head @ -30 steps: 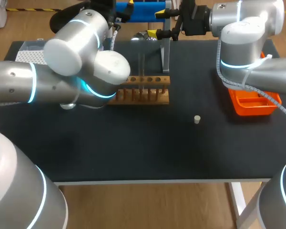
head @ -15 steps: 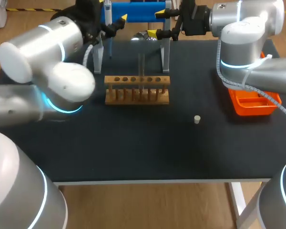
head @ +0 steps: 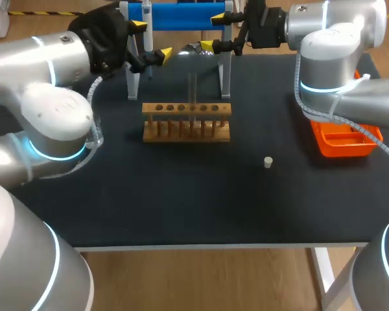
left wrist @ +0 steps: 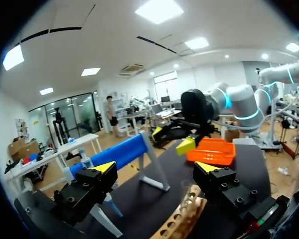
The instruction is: Invert the test tube, pick up the pipette, mount the tip to pipette, aspirate from beaker and dispense into the tube, eject the tip, return the pipette, and cap with the stopper.
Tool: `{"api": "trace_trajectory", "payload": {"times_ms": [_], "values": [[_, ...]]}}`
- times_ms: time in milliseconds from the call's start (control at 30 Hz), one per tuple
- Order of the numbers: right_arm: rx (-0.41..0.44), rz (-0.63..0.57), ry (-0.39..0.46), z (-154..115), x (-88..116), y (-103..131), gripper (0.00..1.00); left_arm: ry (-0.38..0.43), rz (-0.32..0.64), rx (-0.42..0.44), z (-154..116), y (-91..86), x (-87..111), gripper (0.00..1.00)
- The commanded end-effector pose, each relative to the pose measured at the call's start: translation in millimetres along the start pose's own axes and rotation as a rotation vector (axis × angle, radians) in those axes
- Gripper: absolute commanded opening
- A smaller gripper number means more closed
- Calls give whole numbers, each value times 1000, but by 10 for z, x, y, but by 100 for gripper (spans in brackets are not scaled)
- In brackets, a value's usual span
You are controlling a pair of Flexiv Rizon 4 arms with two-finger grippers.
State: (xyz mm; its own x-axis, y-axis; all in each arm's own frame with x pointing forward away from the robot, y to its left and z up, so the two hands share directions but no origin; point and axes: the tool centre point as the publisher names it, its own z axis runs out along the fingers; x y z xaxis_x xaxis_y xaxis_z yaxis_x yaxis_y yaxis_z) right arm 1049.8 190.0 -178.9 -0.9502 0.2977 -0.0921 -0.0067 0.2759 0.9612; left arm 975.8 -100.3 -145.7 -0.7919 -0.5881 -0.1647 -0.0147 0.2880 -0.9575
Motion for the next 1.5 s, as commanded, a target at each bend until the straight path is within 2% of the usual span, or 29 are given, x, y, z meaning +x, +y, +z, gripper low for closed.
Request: {"api": "trace_trajectory", "payload": {"times_ms": [33, 333, 700, 800, 1000, 1367, 1500], "values": [[2, 0, 1, -11, 2, 3, 100, 460, 1, 37, 50, 114, 36, 100], [2, 0, 1, -11, 2, 3, 100, 534, -1, 30, 245, 335, 213, 100], [2, 0, 1, -11, 2, 3, 100, 545, 6, 1, 413, 447, 393, 100], [2, 0, 1, -11, 2, 3, 100, 537, 10, -4, 461, 464, 460, 100], [2, 0, 1, -11, 2, 3, 100, 531, 22, -69, 605, 595, 596, 100], [2, 0, 1, -11, 2, 3, 100, 499, 7, -108, 789, 780, 664, 100], [2, 0, 1, -11, 2, 3, 100, 488, 13, -146, 845, 864, 682, 100]]}}
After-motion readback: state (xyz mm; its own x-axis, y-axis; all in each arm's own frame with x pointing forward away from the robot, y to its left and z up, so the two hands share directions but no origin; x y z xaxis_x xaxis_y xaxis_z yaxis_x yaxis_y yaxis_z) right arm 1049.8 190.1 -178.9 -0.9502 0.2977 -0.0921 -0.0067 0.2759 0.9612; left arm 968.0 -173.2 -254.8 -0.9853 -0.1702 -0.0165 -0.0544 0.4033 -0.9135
